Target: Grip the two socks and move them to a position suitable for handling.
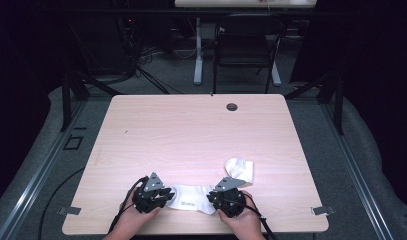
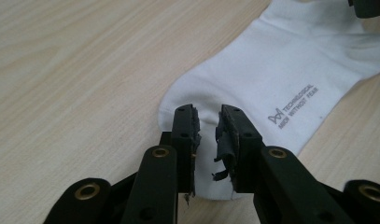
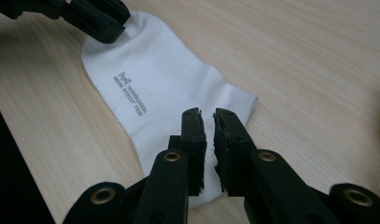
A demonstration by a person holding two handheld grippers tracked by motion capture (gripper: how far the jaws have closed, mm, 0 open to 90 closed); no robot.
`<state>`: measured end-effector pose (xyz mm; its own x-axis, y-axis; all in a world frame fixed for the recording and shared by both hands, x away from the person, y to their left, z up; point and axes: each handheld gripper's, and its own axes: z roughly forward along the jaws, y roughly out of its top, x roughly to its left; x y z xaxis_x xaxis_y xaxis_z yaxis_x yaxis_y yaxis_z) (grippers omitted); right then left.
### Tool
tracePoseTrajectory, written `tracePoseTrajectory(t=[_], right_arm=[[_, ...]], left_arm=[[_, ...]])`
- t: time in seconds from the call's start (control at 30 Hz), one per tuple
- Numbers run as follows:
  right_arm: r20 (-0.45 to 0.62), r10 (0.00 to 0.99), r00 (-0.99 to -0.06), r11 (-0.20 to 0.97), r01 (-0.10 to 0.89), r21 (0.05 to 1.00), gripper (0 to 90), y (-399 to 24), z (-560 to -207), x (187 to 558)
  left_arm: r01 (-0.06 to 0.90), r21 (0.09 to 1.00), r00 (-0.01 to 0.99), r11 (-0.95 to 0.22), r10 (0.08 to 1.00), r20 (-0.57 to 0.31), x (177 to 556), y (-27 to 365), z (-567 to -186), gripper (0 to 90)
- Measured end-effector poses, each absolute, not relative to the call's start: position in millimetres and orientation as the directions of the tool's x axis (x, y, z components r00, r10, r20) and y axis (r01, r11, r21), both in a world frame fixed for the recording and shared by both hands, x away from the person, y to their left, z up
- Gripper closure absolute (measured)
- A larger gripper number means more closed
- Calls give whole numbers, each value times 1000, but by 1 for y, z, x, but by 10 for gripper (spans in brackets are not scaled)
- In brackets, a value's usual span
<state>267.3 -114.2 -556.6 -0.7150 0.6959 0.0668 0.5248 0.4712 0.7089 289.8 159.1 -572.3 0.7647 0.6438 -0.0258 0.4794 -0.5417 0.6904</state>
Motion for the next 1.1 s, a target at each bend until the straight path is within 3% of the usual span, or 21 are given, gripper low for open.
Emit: tracePoseTrajectory(t=[0.33,0.63,0.9,1.1], right_arm=[[23,717,-697,523,560,643,842,-122,-568,276],[12,731,-682,509,556,657,849,-125,-570,287],[21,729,-684,460,514,724,742,-130,-554,279],[-3,779,-627,420,518,745,692,-152,-543,285]], left_arm=[[494,673,767,-550,640,-39,288,160,-574,756],[499,671,770,-548,636,-53,284,158,-574,754],[474,704,772,-528,635,-44,287,162,-570,677],[475,728,759,-495,649,-54,289,169,-566,653]])
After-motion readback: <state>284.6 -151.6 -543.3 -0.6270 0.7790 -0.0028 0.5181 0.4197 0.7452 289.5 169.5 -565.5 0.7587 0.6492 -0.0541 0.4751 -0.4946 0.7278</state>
